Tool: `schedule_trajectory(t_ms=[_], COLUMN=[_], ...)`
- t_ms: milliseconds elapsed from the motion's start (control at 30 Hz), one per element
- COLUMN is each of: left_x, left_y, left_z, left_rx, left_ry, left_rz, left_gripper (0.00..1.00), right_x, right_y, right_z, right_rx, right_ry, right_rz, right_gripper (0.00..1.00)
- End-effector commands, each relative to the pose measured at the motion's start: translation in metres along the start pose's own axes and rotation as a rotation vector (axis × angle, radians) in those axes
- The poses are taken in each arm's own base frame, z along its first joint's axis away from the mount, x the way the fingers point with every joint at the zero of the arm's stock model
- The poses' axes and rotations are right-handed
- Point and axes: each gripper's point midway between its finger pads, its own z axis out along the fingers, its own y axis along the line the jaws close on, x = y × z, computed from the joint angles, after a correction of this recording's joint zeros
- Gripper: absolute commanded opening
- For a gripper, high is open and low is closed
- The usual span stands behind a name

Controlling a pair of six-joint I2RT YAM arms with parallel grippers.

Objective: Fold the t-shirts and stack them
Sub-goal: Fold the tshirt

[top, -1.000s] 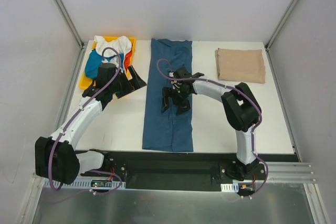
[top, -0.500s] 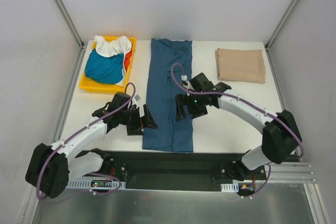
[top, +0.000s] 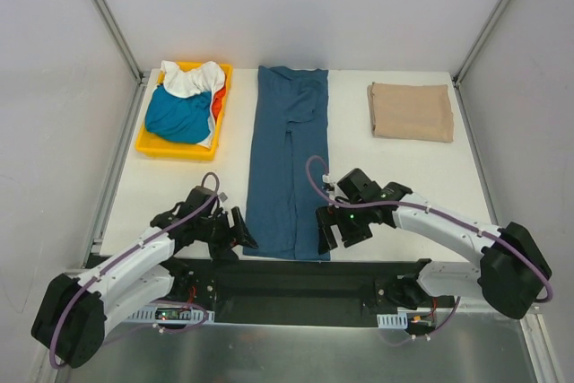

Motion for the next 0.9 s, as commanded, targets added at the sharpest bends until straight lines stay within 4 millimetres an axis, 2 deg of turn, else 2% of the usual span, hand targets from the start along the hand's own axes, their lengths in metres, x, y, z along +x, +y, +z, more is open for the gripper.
schedule_trajectory(t_ms=[0,67,133,200,267,300,500,633,800,867], left_x=[-0.018,-0.024,-0.028,-0.031,-0.032,-0.033,-0.027,-0.024,-0.028,-0.028], left_y=[0.003,0.002,0.005,0.006,0.005,0.004,0.0,0.003,-0.002,-0.005], left_z=[0.002,0.003,0.004,0.006,0.007,0.008,0.015,0.018,0.017,0.016], left_rx=[-0.072,-0.093,-0.115,-0.123,-0.123,-0.122,-0.09,-0.088,-0.068,-0.053], left_ry=[-0.074,-0.089,-0.11,-0.117,-0.112,-0.108,-0.052,-0.041,-0.057,-0.06], left_rz=[-0.035,-0.041,-0.056,-0.061,-0.059,-0.055,-0.051,-0.051,-0.027,-0.019], left_gripper=[0.65,0.53,0.5,0.42,0.37,0.31,0.18,0.0,0.0,0.0], right_x=[-0.003,-0.003,-0.003,0.0,0.003,0.003,0.005,0.01,0.011,0.007], right_y=[0.008,0.01,0.012,0.009,0.007,0.007,0.007,0.004,0.006,0.006], right_z=[0.004,0.006,0.008,0.014,0.019,0.021,0.031,0.039,0.047,0.049], right_rx=[-0.021,-0.031,-0.03,-0.016,-0.009,-0.009,-0.008,-0.003,-0.025,-0.018], right_ry=[-0.001,0.007,0.013,0.039,0.074,0.082,0.119,0.154,0.185,0.184], right_rz=[0.001,-0.006,-0.01,-0.001,0.01,0.012,0.026,0.059,0.072,0.076], right_gripper=[0.97,0.98,0.99,0.96,0.9,0.88,0.69,0.54,0.41,0.29])
